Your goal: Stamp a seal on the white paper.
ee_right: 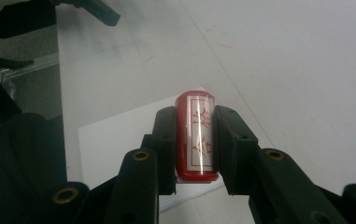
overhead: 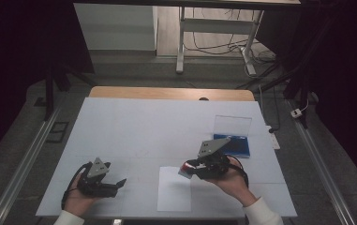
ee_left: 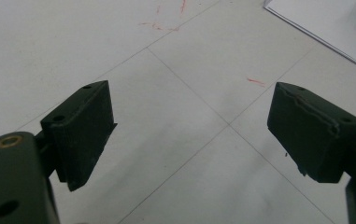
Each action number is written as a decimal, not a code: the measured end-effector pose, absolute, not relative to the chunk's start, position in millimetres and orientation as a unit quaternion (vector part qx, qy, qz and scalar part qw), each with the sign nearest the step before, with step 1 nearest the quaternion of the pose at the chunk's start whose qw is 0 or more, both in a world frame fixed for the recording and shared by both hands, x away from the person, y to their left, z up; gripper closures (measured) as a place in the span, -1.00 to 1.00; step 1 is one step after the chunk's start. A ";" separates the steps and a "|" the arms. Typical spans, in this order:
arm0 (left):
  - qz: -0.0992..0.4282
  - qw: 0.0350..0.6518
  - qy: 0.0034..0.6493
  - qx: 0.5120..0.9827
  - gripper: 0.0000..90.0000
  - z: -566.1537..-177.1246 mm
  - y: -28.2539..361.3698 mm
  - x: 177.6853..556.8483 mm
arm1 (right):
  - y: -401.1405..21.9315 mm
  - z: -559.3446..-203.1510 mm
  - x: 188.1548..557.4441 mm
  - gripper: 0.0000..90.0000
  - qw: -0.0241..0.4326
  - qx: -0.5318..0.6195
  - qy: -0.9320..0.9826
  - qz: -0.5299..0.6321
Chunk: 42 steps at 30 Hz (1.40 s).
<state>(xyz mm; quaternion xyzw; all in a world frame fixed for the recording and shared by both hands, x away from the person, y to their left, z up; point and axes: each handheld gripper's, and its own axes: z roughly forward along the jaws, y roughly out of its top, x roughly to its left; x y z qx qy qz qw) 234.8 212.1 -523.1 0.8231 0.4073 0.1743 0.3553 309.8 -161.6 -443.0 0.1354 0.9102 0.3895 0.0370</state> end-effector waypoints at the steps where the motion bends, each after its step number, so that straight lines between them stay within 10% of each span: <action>1: 0.173 0.355 0.405 0.825 -0.67 -523.0 212.3 235.0 | -159.7 -443.5 308.7 0.55 0.035 0.134 0.912 0.387; 42: 0.171 0.354 0.404 0.826 -0.67 -523.5 212.7 234.8 | -109.6 -484.1 298.4 0.55 0.048 0.095 0.946 0.306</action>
